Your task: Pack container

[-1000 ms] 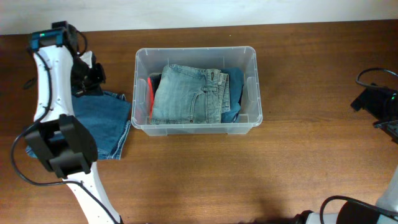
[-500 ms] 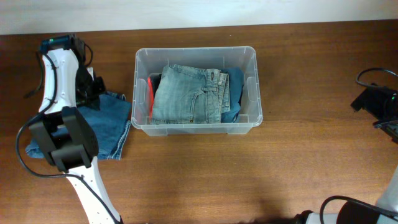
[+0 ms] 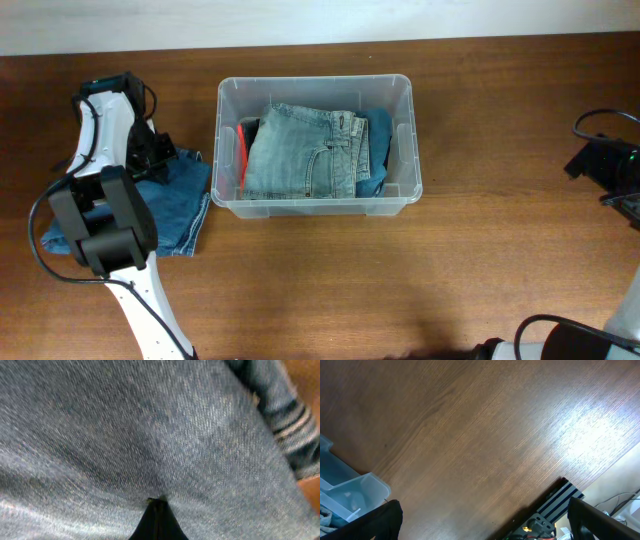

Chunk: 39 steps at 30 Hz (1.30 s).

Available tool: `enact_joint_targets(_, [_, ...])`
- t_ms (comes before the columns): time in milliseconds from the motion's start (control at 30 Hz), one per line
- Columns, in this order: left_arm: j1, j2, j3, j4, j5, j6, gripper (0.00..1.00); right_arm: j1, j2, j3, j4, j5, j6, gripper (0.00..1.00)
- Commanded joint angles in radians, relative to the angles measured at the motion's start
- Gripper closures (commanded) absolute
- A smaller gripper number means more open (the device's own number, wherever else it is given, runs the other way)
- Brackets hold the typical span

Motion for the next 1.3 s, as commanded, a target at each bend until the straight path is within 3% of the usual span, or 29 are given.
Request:
enact_joint_targets(0, [0.012, 0.026, -0.008, 0.037, -0.010, -0.057, 0.99, -0.004, -0.004, 0.002, 0.000, 0.002, 0.005, 0.02])
enact_joint_targets(200, [0.050, 0.103, -0.008, 0.097, -0.010, -0.087, 0.99, -0.004, -0.003, 0.002, 0.000, 0.002, 0.005, 0.02])
enact_joint_targets(533, [0.227, 0.161, -0.008, 0.280, 0.088, -0.337, 0.99, -0.005, -0.004, 0.002, 0.000, 0.002, 0.005, 0.02])
enact_joint_targets(800, [0.378, 0.161, -0.008, 0.288, 0.106, -0.340, 0.99, -0.005, -0.004, 0.002, 0.000, 0.002, 0.005, 0.02])
enact_joint_targets(1000, [0.412, 0.160, 0.033, 0.282, 0.266, -0.225, 0.98, -0.004, -0.004, 0.002, 0.000, 0.002, 0.005, 0.02])
enact_joint_targets(1200, [0.411, 0.159, 0.244, 0.115, 0.452, -0.038, 0.75, -0.005, -0.004, 0.002, 0.000, 0.002, 0.005, 0.02])
enact_joint_targets(1267, [0.411, 0.159, 0.319, 0.044, 0.481, 0.020, 0.73, -0.005, -0.004, 0.002, 0.000, 0.002, 0.005, 0.01])
